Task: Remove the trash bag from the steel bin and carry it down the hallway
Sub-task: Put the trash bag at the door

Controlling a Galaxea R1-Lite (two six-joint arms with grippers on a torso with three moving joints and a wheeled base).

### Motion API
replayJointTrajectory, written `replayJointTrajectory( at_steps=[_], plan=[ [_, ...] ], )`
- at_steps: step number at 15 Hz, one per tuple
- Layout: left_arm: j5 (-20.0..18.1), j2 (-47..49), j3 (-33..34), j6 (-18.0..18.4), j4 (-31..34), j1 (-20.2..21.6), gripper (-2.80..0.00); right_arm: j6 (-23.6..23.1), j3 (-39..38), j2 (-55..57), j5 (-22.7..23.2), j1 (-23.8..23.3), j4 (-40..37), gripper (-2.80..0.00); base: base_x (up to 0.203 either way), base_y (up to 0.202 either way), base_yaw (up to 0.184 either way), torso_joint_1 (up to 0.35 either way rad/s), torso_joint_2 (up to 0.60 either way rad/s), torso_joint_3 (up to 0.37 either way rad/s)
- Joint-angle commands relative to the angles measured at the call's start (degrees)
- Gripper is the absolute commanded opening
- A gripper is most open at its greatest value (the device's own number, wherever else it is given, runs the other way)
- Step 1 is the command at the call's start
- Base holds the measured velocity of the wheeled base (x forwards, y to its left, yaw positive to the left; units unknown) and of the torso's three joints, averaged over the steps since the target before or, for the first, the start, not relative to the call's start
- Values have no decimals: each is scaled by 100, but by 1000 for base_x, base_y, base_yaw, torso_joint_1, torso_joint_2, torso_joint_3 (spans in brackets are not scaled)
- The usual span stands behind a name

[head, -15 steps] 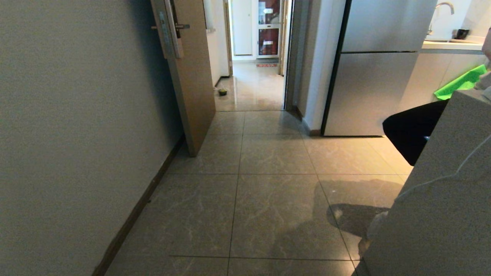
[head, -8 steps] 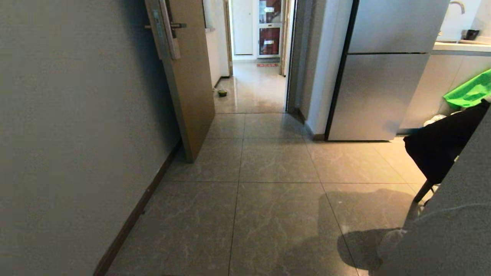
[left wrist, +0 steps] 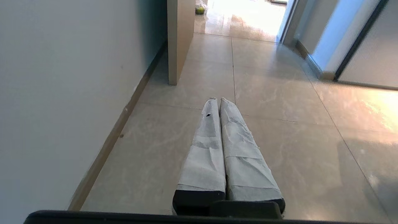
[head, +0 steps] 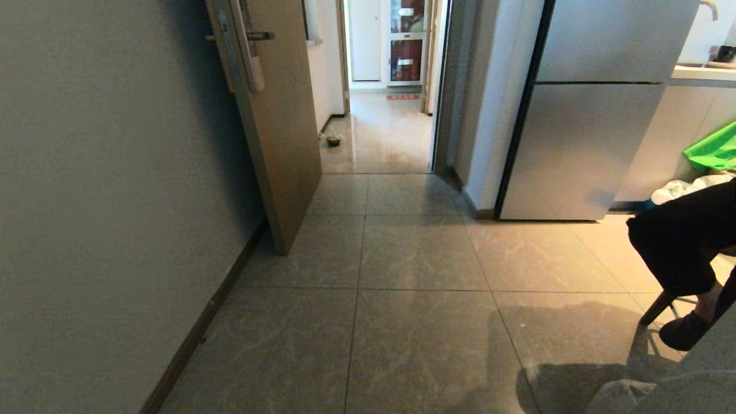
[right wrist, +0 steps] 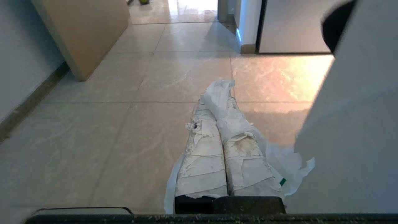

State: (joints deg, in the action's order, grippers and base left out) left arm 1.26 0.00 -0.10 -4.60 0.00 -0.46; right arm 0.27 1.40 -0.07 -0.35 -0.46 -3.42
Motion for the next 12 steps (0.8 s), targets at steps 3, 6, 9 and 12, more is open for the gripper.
replayJointTrajectory(
  at_steps=[3,6,9,12],
  plan=[
    [2,0,10,-6,0,2,-280,0,0,-1,0,2,-1,-280,191,0,3,5,6,0],
    [-2,0,1,-6,0,2,-280,0,0,-1,0,2,-1,-280,191,0,-2,3,4,3],
    [-3,0,1,-6,0,2,-280,0,0,-1,0,2,-1,-280,195,0,0,0,1,1],
    [-2,0,10,-6,0,2,-280,0,0,-1,0,2,-1,-280,193,0,0,1,1,4]
  ],
)
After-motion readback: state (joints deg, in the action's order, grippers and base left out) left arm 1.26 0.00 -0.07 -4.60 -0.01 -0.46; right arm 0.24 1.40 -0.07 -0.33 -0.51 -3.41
